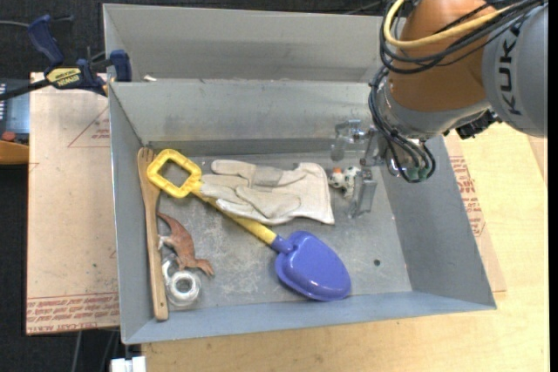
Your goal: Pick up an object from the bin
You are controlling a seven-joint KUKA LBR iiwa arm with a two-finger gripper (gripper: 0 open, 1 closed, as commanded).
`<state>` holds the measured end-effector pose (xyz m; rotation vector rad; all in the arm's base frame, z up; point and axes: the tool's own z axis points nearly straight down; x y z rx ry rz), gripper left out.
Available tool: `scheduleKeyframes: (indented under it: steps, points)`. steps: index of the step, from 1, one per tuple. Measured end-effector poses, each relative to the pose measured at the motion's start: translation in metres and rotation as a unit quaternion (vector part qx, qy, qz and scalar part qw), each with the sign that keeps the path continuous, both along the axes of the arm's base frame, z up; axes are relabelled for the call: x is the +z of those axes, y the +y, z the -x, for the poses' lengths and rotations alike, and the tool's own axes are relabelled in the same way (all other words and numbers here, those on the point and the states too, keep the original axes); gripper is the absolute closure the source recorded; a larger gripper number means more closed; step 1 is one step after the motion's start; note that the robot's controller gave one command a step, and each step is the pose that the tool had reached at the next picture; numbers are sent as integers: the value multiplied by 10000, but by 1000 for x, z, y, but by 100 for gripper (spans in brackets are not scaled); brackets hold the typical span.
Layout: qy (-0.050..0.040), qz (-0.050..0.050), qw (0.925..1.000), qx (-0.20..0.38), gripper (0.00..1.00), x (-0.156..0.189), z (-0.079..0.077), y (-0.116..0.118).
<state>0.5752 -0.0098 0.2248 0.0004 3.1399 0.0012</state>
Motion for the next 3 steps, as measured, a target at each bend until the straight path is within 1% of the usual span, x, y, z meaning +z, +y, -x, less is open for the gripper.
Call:
scheduleKeyframes:
  steps: [1,2,3]
  points:
    - [-7,-11,9976,-686,0,-149,-22,44]
    - [-72,-2,9971,-762,0,-154,-24,59]
    - [-73,-23,9975,-709,0,-162,-25,49]
